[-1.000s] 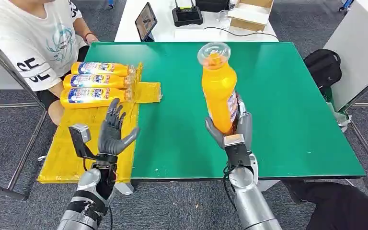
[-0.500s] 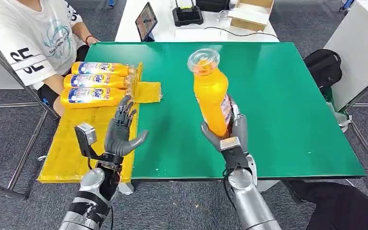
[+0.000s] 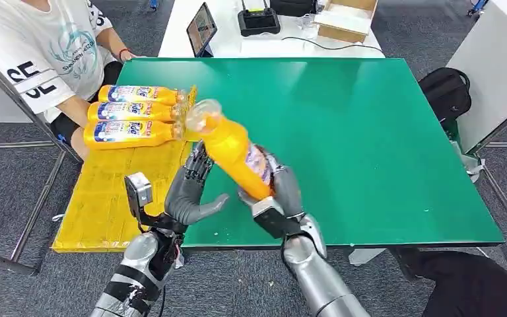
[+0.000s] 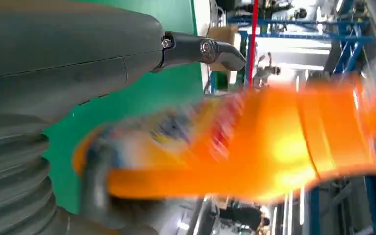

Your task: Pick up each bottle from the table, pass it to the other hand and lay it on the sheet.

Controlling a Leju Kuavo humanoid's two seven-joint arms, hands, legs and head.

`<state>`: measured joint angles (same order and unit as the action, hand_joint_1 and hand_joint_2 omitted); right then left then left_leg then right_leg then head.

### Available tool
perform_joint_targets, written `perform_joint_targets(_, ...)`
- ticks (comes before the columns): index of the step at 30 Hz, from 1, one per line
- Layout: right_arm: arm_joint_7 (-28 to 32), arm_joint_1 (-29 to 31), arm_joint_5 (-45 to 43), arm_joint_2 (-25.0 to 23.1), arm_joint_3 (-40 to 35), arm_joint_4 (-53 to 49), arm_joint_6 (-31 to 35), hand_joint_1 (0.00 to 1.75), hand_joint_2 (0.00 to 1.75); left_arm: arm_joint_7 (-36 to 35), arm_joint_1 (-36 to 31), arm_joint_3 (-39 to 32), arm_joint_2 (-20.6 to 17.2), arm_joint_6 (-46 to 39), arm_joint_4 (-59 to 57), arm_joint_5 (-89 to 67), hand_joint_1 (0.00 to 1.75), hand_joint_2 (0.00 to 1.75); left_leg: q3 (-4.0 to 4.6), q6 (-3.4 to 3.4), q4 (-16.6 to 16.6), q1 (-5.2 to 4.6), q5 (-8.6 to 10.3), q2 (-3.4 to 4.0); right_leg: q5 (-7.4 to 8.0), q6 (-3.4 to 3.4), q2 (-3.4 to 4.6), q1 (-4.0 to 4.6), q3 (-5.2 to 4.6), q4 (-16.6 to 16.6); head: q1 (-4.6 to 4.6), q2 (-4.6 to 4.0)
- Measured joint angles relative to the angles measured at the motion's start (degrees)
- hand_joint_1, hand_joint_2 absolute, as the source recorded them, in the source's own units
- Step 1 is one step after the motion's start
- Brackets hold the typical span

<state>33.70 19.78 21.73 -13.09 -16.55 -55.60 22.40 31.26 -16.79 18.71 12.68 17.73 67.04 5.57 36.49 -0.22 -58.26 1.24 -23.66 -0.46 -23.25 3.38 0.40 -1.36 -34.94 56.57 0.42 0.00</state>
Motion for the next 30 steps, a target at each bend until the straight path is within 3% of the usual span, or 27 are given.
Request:
perform_joint_targets(15, -1.84, 2.43, 7.87, -3.26, -6.86, 10.16, 2.3, 1.75, 1.75, -1.86, -0.4, 1.2, 0.02, 0.83, -1.12, 2.08, 0.0, 1.75, 0.01, 0.0, 0.0, 0.0, 0.0, 0.03, 0.0, 0.0, 0.01, 0.0, -0.07, 0.0, -0.02, 0.0)
perform_joint_targets(26, -2.16, 3.33, 8.63, -4.11, -9.62, 15.01, 2.84, 1.75, 1.75, -4.13, -0.41, -0.31, 0.0, 0.81, -3.43, 5.88, 0.0, 1.75, 0.01, 0.0, 0.0, 0.0, 0.0, 0.03, 0.0, -0.01, 0.02, 0.0, -0.08, 0.0, 0.0, 0.0)
perform_joint_targets(27, -2.25, 3.38, 8.61, -4.13, -9.64, 15.29, 2.84, 1.75, 1.75, -4.3, -0.4, -0.39, 0.0, 0.83, -3.52, 6.18, 0.09, 1.75, 0.01, 0.0, 0.0, 0.0, 0.0, 0.03, 0.0, -0.01, 0.03, 0.0, -0.09, 0.0, 0.02, 0.0)
perform_joint_targets(29, -2.29, 3.59, 8.52, -4.22, -9.77, 15.76, 2.82, 1.75, 1.75, -4.39, -0.4, -0.44, 0.0, 0.85, -3.78, 6.86, 0.09, 1.75, 0.01, 0.0, 0.0, 0.0, 0.0, 0.04, 0.0, -0.01, 0.02, 0.0, -0.09, 0.0, 0.0, 0.0)
perform_joint_targets(30, -2.29, 3.72, 8.37, -4.24, -9.92, 16.06, 2.82, 1.75, 1.75, -4.39, -0.39, -0.5, 0.0, 0.92, -3.89, 7.41, 1.05, 1.75, 0.01, 0.0, 0.0, 0.0, 0.0, 0.04, 0.0, -0.01, 0.02, 0.0, -0.09, 0.0, 0.02, 0.0)
